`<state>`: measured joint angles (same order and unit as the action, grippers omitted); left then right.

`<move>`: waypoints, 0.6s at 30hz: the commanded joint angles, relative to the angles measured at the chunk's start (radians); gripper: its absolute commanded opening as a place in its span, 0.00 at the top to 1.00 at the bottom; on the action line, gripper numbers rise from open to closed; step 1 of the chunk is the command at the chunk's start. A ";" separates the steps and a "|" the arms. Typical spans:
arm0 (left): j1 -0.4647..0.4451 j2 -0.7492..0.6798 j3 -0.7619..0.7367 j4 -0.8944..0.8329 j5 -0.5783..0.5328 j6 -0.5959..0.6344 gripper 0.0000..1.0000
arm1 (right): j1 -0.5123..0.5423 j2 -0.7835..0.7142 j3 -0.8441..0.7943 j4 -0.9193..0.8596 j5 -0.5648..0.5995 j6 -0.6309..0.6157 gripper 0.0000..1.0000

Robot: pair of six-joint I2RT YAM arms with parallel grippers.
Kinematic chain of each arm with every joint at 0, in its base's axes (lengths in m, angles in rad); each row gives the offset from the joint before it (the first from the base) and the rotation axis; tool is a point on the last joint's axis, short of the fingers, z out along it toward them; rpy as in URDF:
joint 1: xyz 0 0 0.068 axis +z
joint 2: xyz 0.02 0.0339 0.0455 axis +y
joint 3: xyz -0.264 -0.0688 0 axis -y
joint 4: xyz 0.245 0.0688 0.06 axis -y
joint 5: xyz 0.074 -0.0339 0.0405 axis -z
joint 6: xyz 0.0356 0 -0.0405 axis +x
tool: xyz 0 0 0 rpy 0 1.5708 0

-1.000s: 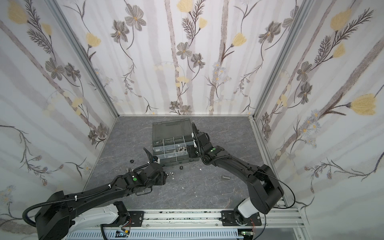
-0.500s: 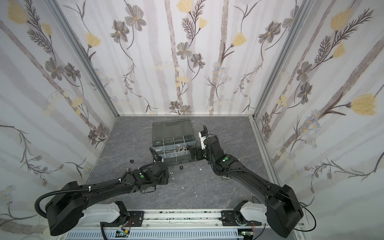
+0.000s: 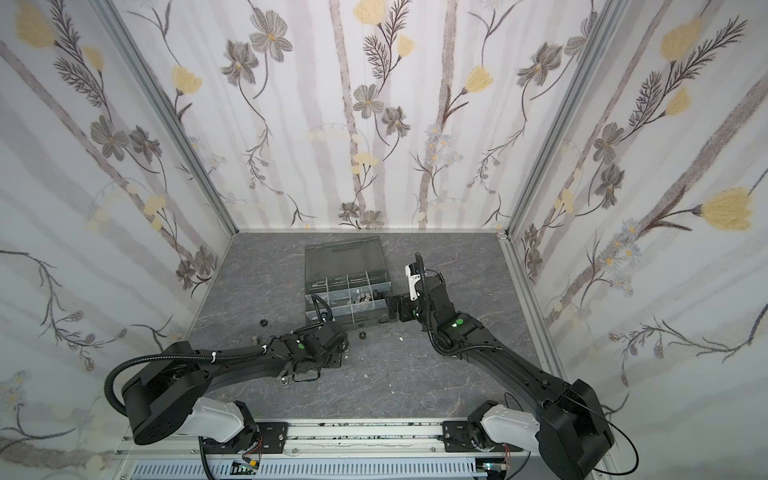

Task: Sort the screws and nuts into containers
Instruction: 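Withdraw the right gripper while the left gripper lowers and closes on a silver hex nut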

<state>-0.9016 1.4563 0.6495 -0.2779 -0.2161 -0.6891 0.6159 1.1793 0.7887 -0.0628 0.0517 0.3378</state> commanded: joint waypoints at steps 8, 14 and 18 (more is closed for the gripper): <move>-0.002 0.073 0.031 0.025 -0.028 0.014 0.53 | -0.016 -0.012 -0.008 0.043 -0.014 -0.002 0.00; -0.009 0.081 0.035 0.015 -0.023 0.017 0.64 | -0.018 -0.022 -0.014 0.043 -0.020 0.006 0.00; -0.020 0.066 0.035 -0.007 -0.034 0.014 0.65 | -0.018 -0.029 -0.014 0.043 -0.021 0.007 0.00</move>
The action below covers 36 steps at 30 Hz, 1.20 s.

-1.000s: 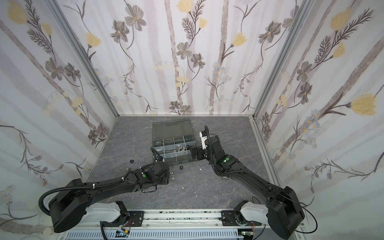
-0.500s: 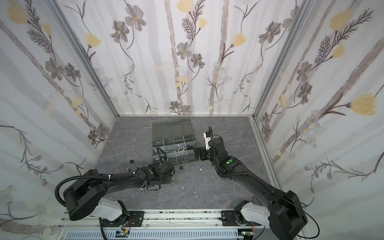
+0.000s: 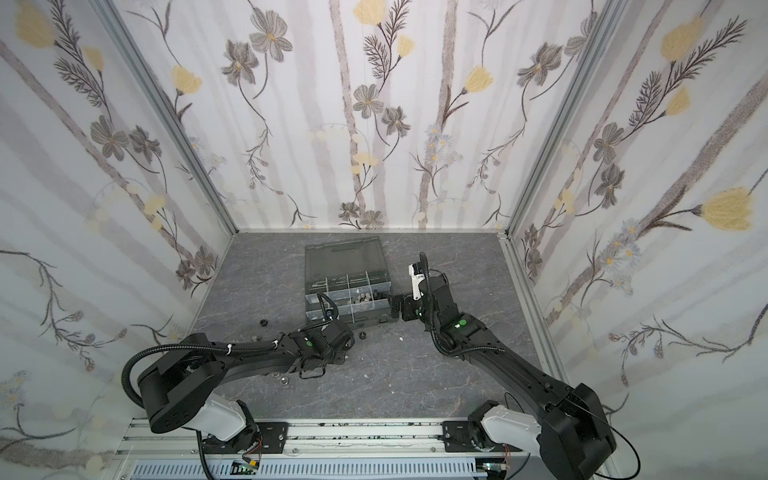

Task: Sort the screws and nuts into containers
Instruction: 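Withdraw the right gripper while the left gripper lowers and closes on a silver hex nut, then lift the hex nut with the left gripper and release it into the nearest compartment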

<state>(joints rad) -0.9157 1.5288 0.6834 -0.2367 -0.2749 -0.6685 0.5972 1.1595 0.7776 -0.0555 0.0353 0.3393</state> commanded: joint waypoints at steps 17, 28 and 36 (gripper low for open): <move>-0.027 -0.030 0.036 -0.070 0.021 -0.005 0.77 | -0.002 -0.019 0.008 0.028 -0.005 0.009 0.00; -0.027 -0.080 0.160 -0.136 0.012 0.049 0.77 | -0.003 -0.018 -0.012 0.035 -0.018 0.010 0.00; -0.018 0.012 0.284 -0.159 -0.005 0.109 0.77 | -0.004 -0.041 -0.066 0.028 -0.001 0.006 0.00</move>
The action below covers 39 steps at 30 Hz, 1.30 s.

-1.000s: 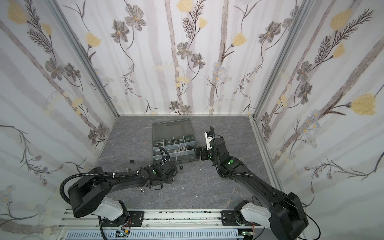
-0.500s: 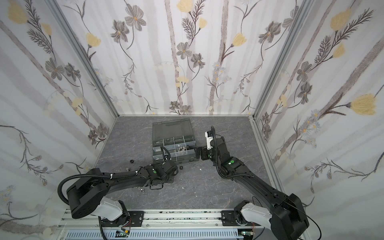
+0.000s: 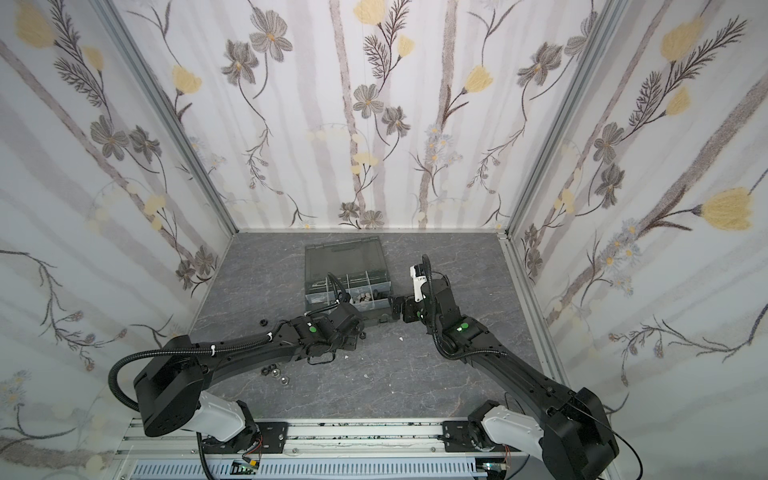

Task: Sort the screws and nuts into containers
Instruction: 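Lift the hex nut with the left gripper and release it into the nearest compartment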

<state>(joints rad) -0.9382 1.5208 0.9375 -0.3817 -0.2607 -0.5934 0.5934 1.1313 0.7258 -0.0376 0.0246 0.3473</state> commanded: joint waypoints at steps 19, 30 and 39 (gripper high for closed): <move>0.090 0.233 0.255 0.018 0.074 0.138 0.77 | -0.026 -0.084 -0.175 0.007 0.062 0.063 0.01; 0.118 0.317 0.323 0.018 0.098 0.161 0.67 | -0.047 -0.107 -0.216 0.002 0.057 0.071 0.06; 0.118 0.220 0.305 0.026 0.092 0.172 0.35 | -0.110 -0.056 -0.199 0.002 0.056 0.099 0.13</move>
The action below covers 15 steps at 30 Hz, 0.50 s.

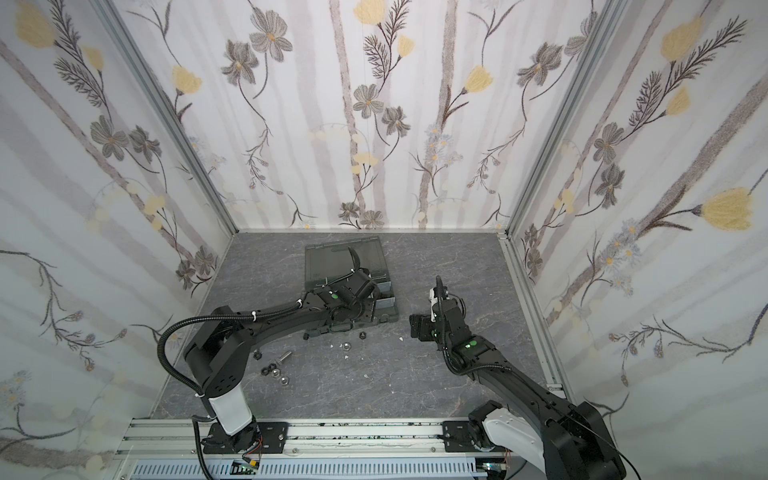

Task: Sort the screws and nuts into containers
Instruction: 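Lift the hex nut with the left gripper and release it into the nearest compartment, then raise the left gripper while the right gripper lowers and closes on a silver hex nut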

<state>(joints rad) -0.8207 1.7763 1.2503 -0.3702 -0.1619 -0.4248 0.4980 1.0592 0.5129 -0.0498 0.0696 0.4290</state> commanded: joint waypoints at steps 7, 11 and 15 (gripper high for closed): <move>0.000 -0.199 -0.091 0.032 -0.013 0.005 0.18 | -0.041 0.104 0.072 0.004 0.011 0.018 0.15; 0.000 -0.310 -0.154 0.038 -0.026 0.006 0.13 | -0.059 0.164 0.126 -0.032 0.024 -0.002 0.15; 0.000 -0.418 -0.215 0.041 -0.043 0.008 0.10 | -0.078 0.205 0.172 -0.060 0.032 -0.015 0.15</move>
<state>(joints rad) -0.8207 1.4048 1.0622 -0.3473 -0.1768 -0.4217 0.4290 1.2461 0.6582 -0.0830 0.0807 0.4320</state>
